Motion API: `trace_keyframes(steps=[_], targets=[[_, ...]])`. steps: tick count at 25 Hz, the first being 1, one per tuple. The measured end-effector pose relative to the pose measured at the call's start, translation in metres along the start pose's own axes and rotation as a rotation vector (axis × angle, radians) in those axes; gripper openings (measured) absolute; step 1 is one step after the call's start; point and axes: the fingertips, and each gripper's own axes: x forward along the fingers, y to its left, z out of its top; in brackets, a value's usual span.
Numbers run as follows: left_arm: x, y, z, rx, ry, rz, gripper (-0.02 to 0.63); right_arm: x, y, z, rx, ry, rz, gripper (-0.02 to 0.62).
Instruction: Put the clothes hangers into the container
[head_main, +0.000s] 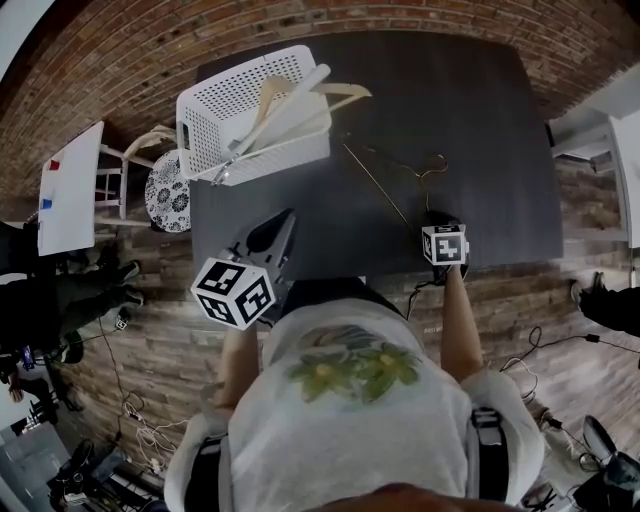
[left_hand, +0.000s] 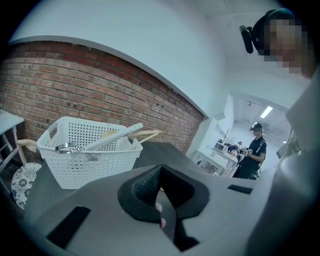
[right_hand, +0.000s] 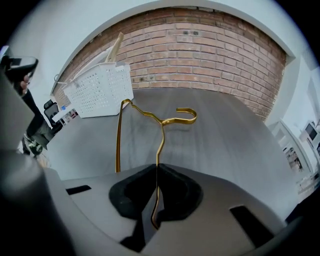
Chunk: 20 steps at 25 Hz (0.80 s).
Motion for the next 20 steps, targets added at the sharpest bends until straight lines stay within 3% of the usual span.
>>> trace_keyframes(steps=[20], targets=[[-0.017,-0.002,-0.001,-0.001,-0.022,-0.027,0.028,-0.069,-0.037,0.030,0.137,-0.157,-0.101,0.038]])
